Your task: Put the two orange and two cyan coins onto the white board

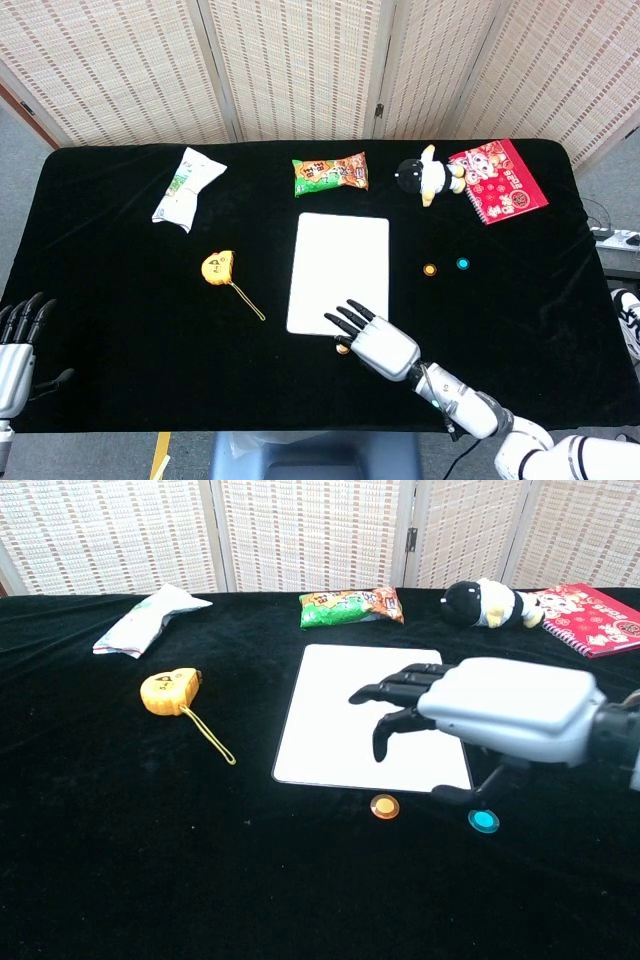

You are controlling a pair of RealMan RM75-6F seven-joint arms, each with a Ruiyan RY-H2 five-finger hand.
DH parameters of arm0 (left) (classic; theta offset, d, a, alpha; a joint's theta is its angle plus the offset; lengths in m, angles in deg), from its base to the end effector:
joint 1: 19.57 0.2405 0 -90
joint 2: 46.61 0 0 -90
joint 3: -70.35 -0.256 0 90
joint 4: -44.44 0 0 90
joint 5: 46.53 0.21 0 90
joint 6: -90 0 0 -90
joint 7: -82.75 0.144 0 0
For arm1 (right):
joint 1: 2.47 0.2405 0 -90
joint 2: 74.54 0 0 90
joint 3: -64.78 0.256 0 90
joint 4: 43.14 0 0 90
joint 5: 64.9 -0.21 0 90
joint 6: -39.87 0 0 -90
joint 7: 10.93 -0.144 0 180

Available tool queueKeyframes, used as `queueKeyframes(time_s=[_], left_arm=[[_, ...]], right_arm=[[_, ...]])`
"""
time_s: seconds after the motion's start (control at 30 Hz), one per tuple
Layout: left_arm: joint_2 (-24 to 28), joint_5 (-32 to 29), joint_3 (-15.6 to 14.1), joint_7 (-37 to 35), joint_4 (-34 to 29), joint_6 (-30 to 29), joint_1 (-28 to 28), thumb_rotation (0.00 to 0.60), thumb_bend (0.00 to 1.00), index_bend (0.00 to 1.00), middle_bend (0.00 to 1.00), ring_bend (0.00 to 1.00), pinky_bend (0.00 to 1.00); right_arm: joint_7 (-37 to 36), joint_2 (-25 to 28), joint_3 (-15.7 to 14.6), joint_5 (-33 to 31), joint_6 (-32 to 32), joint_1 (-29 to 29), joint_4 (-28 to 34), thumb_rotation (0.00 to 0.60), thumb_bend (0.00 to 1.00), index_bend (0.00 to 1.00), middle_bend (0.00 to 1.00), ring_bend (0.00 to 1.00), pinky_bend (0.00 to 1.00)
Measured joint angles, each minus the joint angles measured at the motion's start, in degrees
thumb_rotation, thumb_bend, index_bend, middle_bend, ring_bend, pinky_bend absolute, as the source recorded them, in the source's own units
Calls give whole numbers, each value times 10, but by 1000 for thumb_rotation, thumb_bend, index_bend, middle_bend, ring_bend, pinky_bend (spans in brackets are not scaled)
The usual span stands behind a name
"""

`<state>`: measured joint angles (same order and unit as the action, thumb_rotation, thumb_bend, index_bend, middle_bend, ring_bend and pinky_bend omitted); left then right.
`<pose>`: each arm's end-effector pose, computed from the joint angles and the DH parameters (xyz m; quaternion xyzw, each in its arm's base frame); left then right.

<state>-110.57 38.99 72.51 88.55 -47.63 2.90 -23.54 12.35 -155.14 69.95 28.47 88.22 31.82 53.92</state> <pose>-0.3148 0.1737 0.1639 -0.6039 -0.3545 -0.3576 0.6179 -0.1367 -0.2557 -0.0126 0.8687 -0.2093 0.3432 0.2895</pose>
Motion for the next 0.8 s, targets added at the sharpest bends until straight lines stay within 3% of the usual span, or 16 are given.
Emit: queueKeyframes(time_s=[0.37, 0.8], left_arm=[[3, -2, 1, -4, -2, 3, 0, 600, 72, 0, 0, 59, 0], [2, -5, 1, -10, 3, 6, 1, 600, 72, 0, 0, 60, 0]], right_arm=[[6, -66, -1, -41, -29, 37, -80, 600, 303, 332, 0, 0, 0], [10, -109, -16, -58, -23, 57, -129, 600, 303, 353, 0, 0, 0]])
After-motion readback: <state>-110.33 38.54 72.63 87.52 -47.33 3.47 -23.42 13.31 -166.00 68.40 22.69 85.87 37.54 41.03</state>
